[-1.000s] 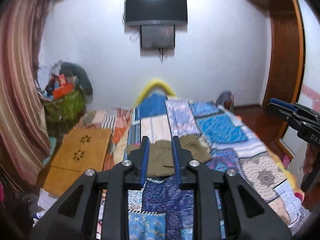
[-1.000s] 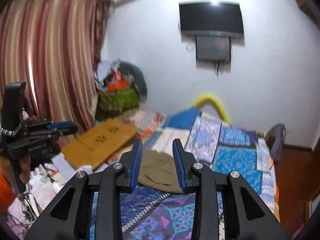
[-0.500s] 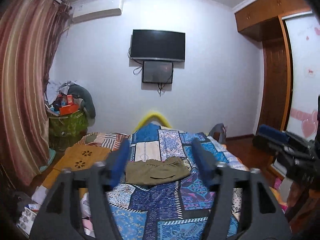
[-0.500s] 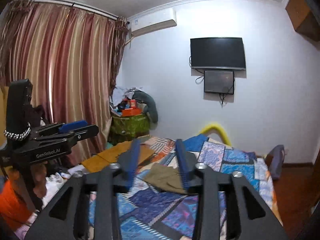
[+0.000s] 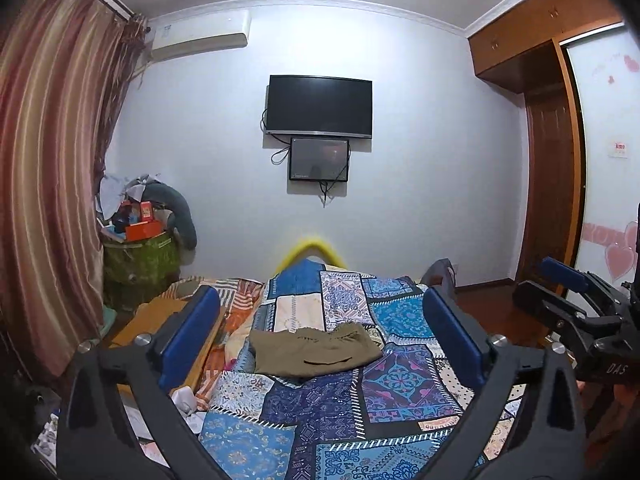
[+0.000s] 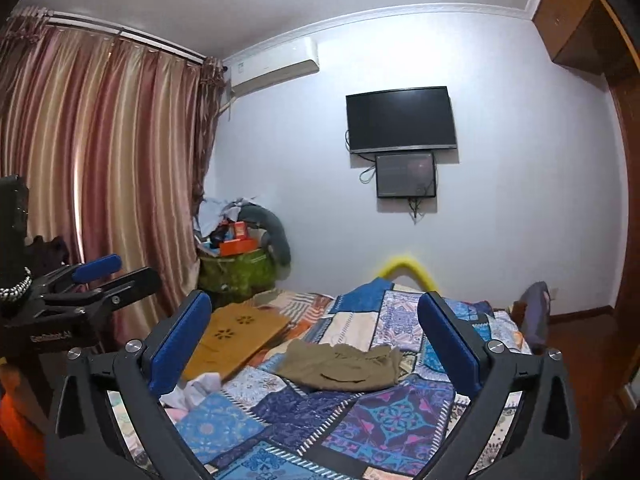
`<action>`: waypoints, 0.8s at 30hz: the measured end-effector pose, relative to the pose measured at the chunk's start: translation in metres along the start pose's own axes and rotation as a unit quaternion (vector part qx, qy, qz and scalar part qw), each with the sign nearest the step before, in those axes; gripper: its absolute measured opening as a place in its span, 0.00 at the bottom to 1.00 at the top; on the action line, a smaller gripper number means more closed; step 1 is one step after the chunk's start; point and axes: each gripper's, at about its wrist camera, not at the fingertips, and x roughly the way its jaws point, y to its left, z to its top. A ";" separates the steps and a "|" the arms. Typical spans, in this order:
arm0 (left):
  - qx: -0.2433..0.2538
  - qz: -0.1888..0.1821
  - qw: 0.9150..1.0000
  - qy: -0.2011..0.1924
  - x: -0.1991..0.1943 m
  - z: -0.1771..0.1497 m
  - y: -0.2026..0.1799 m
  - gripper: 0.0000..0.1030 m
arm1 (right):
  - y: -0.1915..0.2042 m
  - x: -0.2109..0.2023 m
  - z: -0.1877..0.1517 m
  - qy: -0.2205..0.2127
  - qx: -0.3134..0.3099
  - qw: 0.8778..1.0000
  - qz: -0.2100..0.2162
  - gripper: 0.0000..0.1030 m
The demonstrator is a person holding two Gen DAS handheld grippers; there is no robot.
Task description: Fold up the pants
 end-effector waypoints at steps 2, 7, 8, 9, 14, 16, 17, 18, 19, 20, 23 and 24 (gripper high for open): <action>-0.002 0.001 1.000 0.001 -0.002 -0.002 0.000 1.00 | 0.001 0.001 -0.001 0.006 0.000 1.000 0.001 1.00; 0.001 0.006 1.000 0.002 -0.001 -0.005 0.000 1.00 | 0.003 -0.002 -0.007 0.010 -0.005 1.000 -0.002 1.00; 0.002 0.006 1.000 0.003 -0.001 -0.006 0.000 1.00 | 0.003 -0.002 -0.007 0.011 -0.004 1.000 -0.002 1.00; 0.003 0.007 1.000 0.003 0.000 -0.006 -0.002 1.00 | 0.004 -0.002 -0.008 0.011 -0.004 1.000 -0.001 1.00; 0.007 0.008 1.000 0.007 0.003 -0.007 -0.002 1.00 | 0.005 -0.006 -0.009 0.010 -0.007 1.000 -0.001 1.00; 0.009 0.005 1.000 0.008 0.005 -0.007 -0.002 1.00 | 0.005 -0.006 -0.009 0.011 -0.007 1.000 -0.002 1.00; 0.010 0.005 1.000 0.008 0.004 -0.007 -0.002 1.00 | 0.005 -0.007 -0.009 0.011 -0.006 1.000 -0.004 1.00; 0.012 0.005 1.000 0.008 0.004 -0.008 -0.003 1.00 | 0.005 -0.006 -0.009 0.011 -0.006 1.000 -0.004 1.00; 0.013 0.004 1.000 0.008 0.004 -0.008 -0.003 1.00 | 0.004 -0.006 -0.009 0.013 -0.005 1.000 -0.004 1.00; 0.014 0.004 1.000 0.008 0.004 -0.008 -0.003 1.00 | 0.004 -0.006 -0.009 0.014 -0.004 1.000 -0.004 1.00; 0.019 0.004 1.000 0.010 0.005 -0.010 -0.004 1.00 | 0.003 -0.007 -0.010 0.014 -0.003 1.000 -0.006 1.00; 0.020 0.003 1.000 0.010 0.005 -0.010 -0.004 1.00 | 0.002 -0.007 -0.009 0.015 -0.003 1.000 -0.006 1.00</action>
